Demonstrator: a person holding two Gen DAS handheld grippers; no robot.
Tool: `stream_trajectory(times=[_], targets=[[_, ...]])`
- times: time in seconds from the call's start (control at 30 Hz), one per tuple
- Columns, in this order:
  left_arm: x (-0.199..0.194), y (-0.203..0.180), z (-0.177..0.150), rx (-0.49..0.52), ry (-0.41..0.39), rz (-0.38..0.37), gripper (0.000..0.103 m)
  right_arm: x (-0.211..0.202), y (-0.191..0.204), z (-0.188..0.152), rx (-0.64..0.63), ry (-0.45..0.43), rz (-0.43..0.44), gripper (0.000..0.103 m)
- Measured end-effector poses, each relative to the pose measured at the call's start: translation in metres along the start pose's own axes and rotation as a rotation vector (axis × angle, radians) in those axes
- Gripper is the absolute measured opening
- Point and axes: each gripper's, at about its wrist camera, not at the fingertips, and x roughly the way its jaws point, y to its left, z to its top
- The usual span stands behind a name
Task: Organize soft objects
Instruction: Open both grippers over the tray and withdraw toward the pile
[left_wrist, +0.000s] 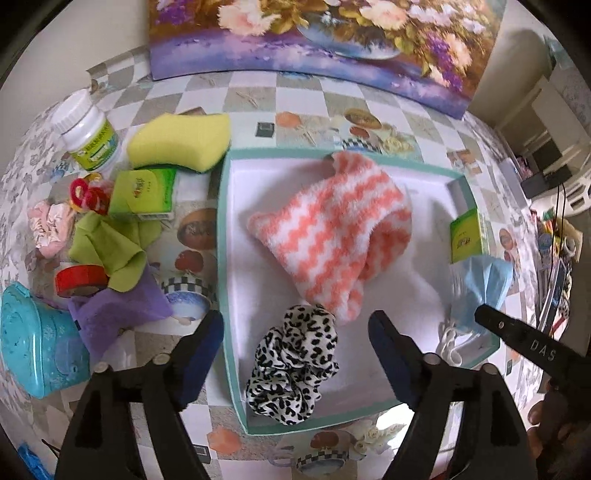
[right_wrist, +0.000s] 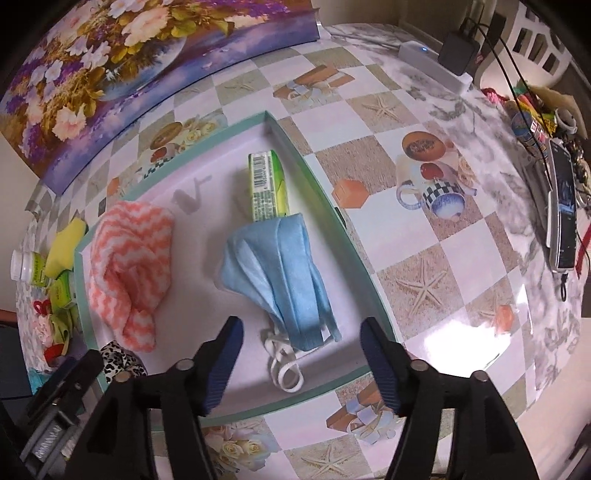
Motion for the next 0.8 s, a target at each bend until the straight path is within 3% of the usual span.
stream_trajectory(times=[0.17,0.53,0.8], targets=[[-0.001,0.014,0.01,-0.063,-0.035,0.019,0.09,-0.003,0.006,0.001,-0.022,-0.021,0.003,0.103],[-0.011,0.062,0.018,-0.203,-0.067,0.068,0.092,-0.005,0.027,0.0,-0.079,-0.038,-0.01,0.103],[-0.03,0.111,0.021,-0.315,-0.115,0.111,0.092,-0.011,0.053,-0.008,-0.13,-0.044,0.042,0.103]])
